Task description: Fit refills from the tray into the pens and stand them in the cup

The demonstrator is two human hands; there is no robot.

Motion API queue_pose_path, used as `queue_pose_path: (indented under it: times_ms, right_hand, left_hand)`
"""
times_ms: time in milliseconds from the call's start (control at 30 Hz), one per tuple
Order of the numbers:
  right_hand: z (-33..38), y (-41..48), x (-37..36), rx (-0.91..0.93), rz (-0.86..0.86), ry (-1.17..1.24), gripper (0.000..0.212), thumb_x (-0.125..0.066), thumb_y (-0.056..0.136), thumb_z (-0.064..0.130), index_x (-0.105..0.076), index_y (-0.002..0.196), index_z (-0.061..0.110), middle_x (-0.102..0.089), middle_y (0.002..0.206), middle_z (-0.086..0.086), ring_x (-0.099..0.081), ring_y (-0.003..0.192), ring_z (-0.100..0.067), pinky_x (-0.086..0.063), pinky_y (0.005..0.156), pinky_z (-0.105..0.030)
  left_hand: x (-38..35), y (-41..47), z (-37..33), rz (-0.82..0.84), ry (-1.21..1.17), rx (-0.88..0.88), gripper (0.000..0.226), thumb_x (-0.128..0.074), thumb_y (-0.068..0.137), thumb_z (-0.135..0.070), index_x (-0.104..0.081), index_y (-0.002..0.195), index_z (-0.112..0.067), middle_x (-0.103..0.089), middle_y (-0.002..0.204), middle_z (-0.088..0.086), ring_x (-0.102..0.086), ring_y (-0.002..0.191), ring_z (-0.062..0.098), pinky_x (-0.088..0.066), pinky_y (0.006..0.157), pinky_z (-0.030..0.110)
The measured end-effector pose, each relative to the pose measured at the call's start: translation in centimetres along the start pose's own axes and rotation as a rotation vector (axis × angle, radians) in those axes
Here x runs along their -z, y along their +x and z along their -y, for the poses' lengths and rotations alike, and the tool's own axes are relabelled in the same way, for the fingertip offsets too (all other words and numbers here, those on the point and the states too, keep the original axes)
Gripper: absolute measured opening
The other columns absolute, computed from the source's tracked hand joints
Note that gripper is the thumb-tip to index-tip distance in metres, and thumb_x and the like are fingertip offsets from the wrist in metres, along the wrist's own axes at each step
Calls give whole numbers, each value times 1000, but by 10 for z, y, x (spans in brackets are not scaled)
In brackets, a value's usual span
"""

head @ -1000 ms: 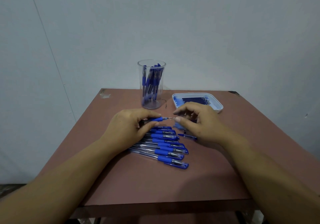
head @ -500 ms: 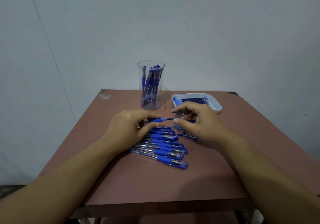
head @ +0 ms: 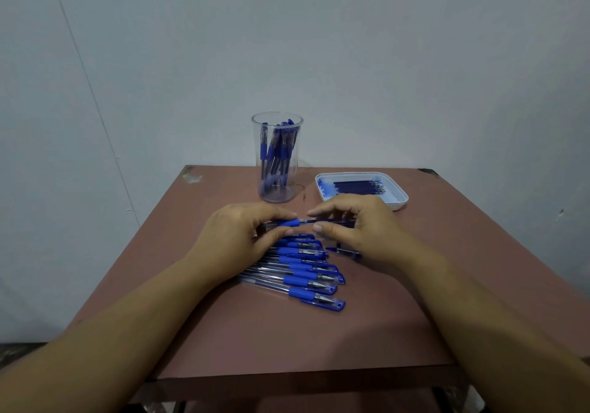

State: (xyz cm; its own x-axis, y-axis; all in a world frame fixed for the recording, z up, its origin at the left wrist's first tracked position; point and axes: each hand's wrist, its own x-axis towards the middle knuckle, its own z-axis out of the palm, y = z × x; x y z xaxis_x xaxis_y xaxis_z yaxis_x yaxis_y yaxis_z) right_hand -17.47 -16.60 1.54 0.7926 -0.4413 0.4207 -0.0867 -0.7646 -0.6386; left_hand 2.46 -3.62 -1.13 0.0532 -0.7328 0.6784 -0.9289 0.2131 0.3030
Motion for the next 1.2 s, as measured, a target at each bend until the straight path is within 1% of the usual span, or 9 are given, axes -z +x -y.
queue_pose_path:
  times_ms: [67,200,333,533,667,767,867,1033,1200]
  right_hand:
    - [-1,1,1,-8,2,-25,18,-74,85,22,-73,94,37,-69,90,22,-64,87,-1,-48,74,-15]
    - [-5,0,5,-24,-27,-43,16,-76,83,24,-73,97,32,-70,90,15,-65,87,-5,-53,75,-23]
    - [-2,0,2,-9,5,-40,20,-76,82,25,-74,100,35,-69,90,19,-63,88,0,-48,73,-13]
    - [-5,-1,12,-53,-31,-25,19,-74,84,19,-73,89,37,-67,85,21,-61,78,-5,-47,67,-15]
    - [-13,0,28,-75,-58,-23,20,-75,83,17,-72,85,37,-69,81,19,-61,77,-2,-44,69,-12]
    - [-19,0,37,-104,-75,-49,18,-75,84,14,-73,85,32,-69,82,15,-59,75,0,-43,68,-10]
    - [-27,0,41,-131,-92,-82,17,-74,84,12,-73,84,28,-68,82,14,-57,74,4,-41,67,-8]
    - [-44,-2,46,-212,-48,-174,18,-75,83,16,-72,82,34,-66,83,16,-59,77,8,-40,72,-10]
    - [-50,-4,50,-278,27,-216,13,-75,84,21,-73,85,34,-69,89,17,-61,85,6,-44,76,-14]
  left_hand:
    - [1,0,0,3,-3,2,37,-55,85,-56,-74,108,-33,-73,92,-16,-60,70,0,-46,65,14]
    - [1,-1,1,2,2,8,37,-55,85,-56,-74,108,-33,-73,92,-17,-58,68,-1,-42,65,9]
    - [0,0,0,19,1,-6,38,-54,86,-56,-74,109,-32,-74,93,-16,-62,72,1,-49,66,16]
    - [0,-1,2,-12,-1,47,37,-58,83,-57,-74,107,-34,-73,88,-17,-59,68,-1,-41,65,6]
    - [1,0,5,-19,1,84,26,-73,84,-41,-74,109,-33,-71,84,-19,-58,67,-6,-42,65,7]
    - [2,0,6,-31,-3,112,24,-74,83,-35,-74,107,-33,-61,77,-28,-57,68,-11,-41,65,7]
    - [3,0,6,-30,-16,124,24,-74,84,-35,-74,107,-34,-61,77,-29,-59,71,-9,-42,65,8]
    - [3,0,5,-22,-24,117,24,-74,84,-34,-74,108,-33,-71,84,-19,-61,71,-6,-44,66,9]
    - [4,-1,4,-18,-19,122,24,-74,84,-35,-74,108,-34,-66,82,-24,-60,71,-8,-42,67,8]
